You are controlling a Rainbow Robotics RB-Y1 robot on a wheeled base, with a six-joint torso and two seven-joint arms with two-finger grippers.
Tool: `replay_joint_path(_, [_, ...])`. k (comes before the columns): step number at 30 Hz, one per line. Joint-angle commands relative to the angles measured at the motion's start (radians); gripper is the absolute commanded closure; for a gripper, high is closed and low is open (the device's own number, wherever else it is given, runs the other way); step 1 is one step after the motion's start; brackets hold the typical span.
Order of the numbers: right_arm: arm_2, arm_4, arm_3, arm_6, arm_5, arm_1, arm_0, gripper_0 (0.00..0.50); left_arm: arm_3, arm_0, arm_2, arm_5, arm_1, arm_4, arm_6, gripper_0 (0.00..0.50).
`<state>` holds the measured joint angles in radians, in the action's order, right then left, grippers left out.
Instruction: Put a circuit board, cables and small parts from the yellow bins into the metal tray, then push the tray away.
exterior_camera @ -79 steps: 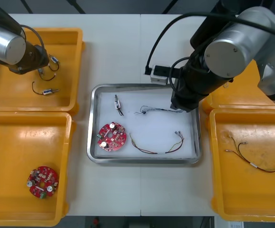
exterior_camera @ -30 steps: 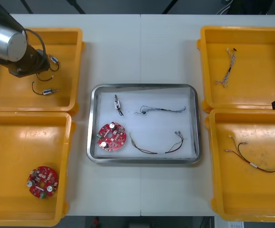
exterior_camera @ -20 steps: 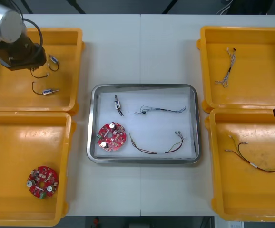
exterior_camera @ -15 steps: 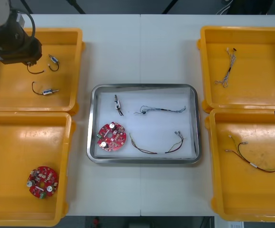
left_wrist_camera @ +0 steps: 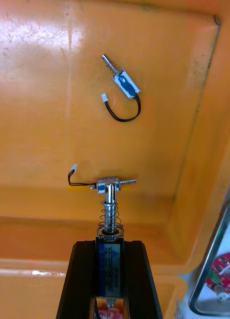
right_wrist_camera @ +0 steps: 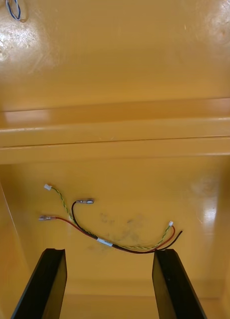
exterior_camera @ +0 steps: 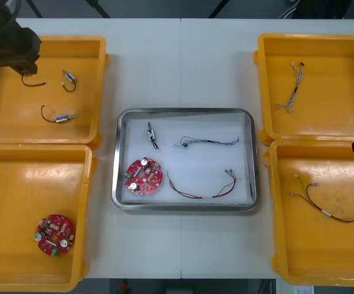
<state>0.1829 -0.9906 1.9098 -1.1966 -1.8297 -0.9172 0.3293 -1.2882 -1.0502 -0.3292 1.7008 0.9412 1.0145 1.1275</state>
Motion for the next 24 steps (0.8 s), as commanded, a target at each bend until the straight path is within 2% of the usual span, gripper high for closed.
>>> replay_joint_path(1, [0.029, 0.007, 0.029, -0.023, 0.007, -0.043, -0.012, 0.000, -0.062, -0.057, 0.036, 0.046, 0.054, 0.026, -0.058, 0.500])
replay_joint_path(7, [0.029, 0.007, 0.029, -0.023, 0.007, -0.043, -0.012, 0.000, -0.089, -0.057, 0.033, 0.049, 0.007, 0.065, -0.175, 0.500])
replay_joint_path(14, [0.029, 0.007, 0.029, -0.023, 0.007, -0.043, -0.012, 0.000, -0.201, -0.027, 0.033, 0.069, -0.090, 0.001, -0.356, 0.500])
replay_joint_path(16, [0.029, 0.007, 0.029, -0.023, 0.007, -0.043, -0.012, 0.000, -0.250, -0.007, 0.035, 0.077, -0.119, -0.034, -0.406, 0.500])
replay_joint_path(19, [0.029, 0.007, 0.029, -0.023, 0.007, -0.043, -0.012, 0.000, -0.381, 0.053, 0.035, 0.092, -0.194, -0.154, -0.586, 0.500])
replay_joint_path(24, [0.029, 0.007, 0.029, -0.023, 0.007, -0.043, -0.012, 0.000, -0.508, 0.118, 0.035, 0.151, -0.298, -0.286, -0.681, 0.500])
